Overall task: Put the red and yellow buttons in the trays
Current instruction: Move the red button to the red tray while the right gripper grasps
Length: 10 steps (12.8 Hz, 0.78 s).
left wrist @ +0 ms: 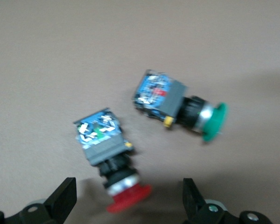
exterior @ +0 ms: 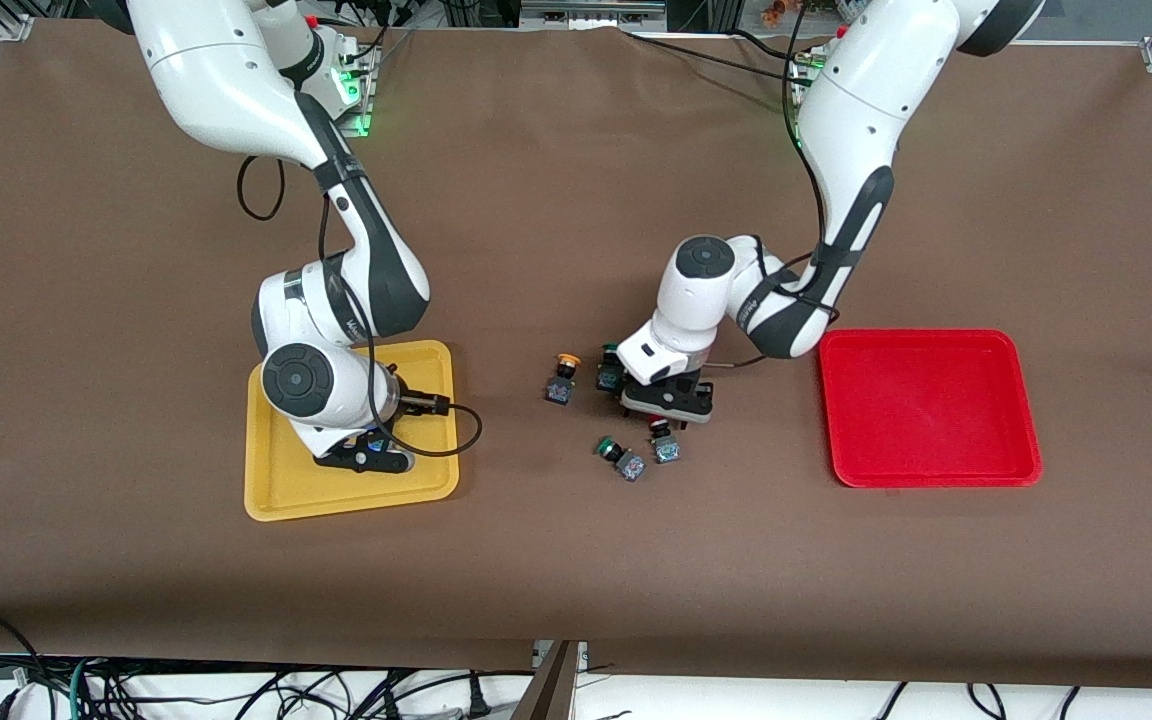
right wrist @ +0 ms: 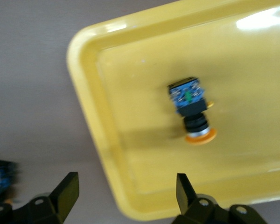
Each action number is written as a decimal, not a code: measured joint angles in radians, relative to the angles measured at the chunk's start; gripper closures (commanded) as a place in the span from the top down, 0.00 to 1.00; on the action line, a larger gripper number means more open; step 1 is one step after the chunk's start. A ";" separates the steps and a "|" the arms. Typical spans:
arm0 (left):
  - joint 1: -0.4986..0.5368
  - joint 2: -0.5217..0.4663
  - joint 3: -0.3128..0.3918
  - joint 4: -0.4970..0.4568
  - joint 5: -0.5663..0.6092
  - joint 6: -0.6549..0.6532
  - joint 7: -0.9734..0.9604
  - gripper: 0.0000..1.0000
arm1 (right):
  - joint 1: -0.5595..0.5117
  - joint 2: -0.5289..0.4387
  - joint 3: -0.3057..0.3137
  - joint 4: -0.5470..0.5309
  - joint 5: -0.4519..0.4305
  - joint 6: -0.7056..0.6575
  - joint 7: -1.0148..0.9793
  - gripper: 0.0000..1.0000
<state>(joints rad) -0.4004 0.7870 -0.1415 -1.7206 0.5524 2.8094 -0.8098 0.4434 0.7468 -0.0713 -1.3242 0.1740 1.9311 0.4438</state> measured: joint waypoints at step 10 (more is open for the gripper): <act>0.031 -0.034 -0.001 0.040 0.003 -0.098 0.037 0.03 | 0.200 0.074 0.044 -0.019 0.047 0.219 0.472 0.93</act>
<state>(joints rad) -0.3699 0.7533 -0.1423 -1.6810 0.5558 2.7115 -0.7728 0.6432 0.8209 -0.0275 -1.3429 0.2209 2.1504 0.9157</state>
